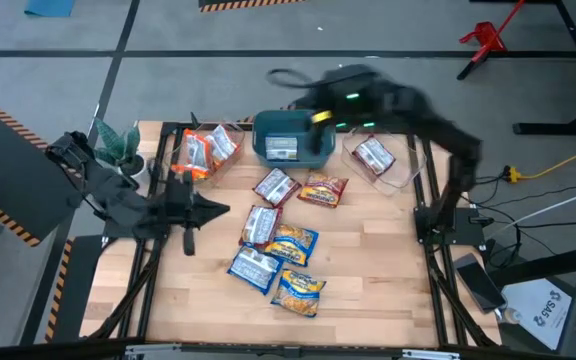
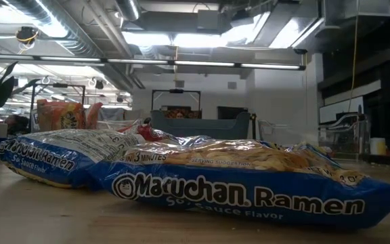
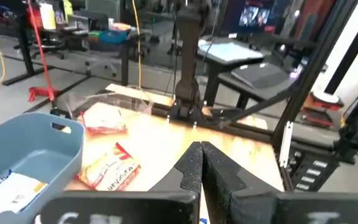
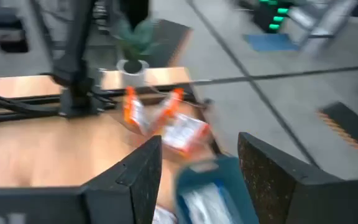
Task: Sort Maruchan noodles
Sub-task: Put the red noodle pack into the right transparent bin
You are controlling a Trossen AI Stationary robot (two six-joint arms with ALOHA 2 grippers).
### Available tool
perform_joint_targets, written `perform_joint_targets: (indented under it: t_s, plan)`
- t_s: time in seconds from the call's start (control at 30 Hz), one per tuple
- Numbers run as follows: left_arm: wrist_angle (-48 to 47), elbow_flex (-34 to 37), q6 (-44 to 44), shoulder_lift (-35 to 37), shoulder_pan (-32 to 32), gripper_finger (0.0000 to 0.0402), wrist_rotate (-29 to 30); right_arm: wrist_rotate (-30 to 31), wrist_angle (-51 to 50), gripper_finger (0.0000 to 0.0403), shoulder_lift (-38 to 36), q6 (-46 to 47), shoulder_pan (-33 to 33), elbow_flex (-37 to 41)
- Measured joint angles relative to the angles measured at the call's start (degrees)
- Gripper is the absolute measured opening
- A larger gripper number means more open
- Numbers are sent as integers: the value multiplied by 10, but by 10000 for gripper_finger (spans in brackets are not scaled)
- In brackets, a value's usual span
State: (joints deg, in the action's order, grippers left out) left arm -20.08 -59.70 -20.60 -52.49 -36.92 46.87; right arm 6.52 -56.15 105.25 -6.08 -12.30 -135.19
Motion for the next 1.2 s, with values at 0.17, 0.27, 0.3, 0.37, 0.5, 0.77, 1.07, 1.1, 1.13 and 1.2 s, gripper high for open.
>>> perform_joint_targets:
  t_s: [0.17, 0.27, 0.3, 0.37, 0.5, 0.77, 1.07, 1.1, 1.13, 1.2]
  plan:
    - [10, 0, -26, -63, 13, 0, -1, 46, -107, 184, -108, 44, -1, 2]
    - [31, 0, -46, -98, 20, 0, -15, 46, -163, 182, -162, 66, -1, 1]
    - [39, 0, -47, -110, 23, 0, -25, 48, -184, 182, -174, 71, -1, 1]
    - [59, 0, -48, -133, 30, 0, -54, 62, -227, 182, -193, 72, -1, 2]
    - [87, 0, -48, -154, 44, 0, -109, 110, -331, 182, -221, 83, -1, 3]
    - [89, 0, -39, -119, 56, 0, -128, 53, -336, 182, -302, 196, -1, 177]
    - [96, 0, 31, -104, 53, 0, -143, -1, -155, 182, -494, 350, 35, 633]
    - [97, 0, 32, -108, 59, 0, -150, -7, -96, 182, -514, 360, 44, 684]
    - [97, 0, 32, -112, 67, 0, -157, -20, -32, 182, -531, 368, 52, 733]
    - [93, 0, 32, -122, 84, 0, -179, -62, 110, 182, -553, 379, 66, 820]
